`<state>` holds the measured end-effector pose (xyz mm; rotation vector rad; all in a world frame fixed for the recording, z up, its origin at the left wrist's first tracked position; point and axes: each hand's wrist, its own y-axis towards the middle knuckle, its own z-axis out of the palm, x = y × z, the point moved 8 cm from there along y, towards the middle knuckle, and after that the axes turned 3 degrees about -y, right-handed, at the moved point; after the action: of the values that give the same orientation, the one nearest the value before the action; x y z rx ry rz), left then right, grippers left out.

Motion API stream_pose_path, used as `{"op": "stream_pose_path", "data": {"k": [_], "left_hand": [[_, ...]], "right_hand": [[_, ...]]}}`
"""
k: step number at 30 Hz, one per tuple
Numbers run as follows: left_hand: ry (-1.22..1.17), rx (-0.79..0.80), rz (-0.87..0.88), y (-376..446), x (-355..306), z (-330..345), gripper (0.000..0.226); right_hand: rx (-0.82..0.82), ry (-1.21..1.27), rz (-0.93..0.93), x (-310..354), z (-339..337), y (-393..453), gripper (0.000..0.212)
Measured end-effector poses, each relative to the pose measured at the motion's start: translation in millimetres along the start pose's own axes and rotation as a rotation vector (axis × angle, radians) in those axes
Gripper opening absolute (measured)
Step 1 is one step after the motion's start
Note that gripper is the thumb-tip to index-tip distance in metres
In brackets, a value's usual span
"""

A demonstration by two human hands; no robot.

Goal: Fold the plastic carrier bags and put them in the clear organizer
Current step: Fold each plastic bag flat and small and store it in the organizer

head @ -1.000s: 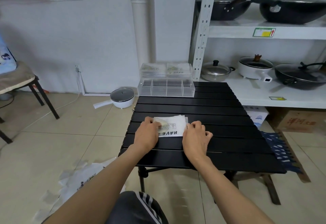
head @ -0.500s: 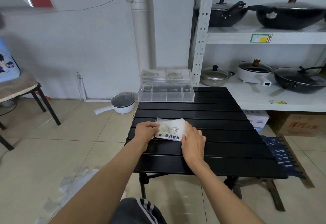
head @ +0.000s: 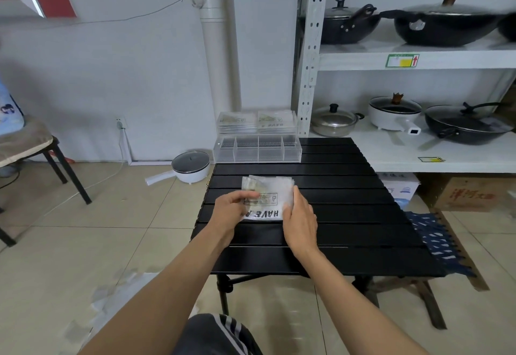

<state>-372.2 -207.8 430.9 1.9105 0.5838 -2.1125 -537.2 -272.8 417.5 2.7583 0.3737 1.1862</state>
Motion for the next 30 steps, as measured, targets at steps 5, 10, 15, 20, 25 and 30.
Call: {"op": "stream_pose_path", "data": {"k": [5,10,15,20,25,30], "left_hand": [[-0.196,0.014,-0.048,7.7,-1.9,-3.4,0.041],[-0.209,-0.091,-0.058,29.1,-15.9,-8.7,0.049],[-0.148,-0.135,-0.032,76.5,-38.7,-8.9,0.046],[0.185,-0.125,0.083,120.7,-83.8,0.8,0.046],[0.377,-0.079,0.18,173.7,-119.6,16.8,0.051],[0.429,-0.128,0.277,237.4,-151.0,27.9,0.035]], "right_hand": [[0.041,0.454,0.11,5.4,2.2,10.7,0.059],[-0.093,0.654,0.003,26.3,-11.7,31.1,0.061],[-0.045,0.655,-0.023,45.3,-11.7,78.7,0.041],[-0.034,0.586,0.023,50.5,-12.3,141.4,0.033],[0.002,0.464,-0.025,57.5,-10.3,211.9,0.038],[0.037,0.431,-0.064,70.8,-17.6,285.6,0.044]]}}
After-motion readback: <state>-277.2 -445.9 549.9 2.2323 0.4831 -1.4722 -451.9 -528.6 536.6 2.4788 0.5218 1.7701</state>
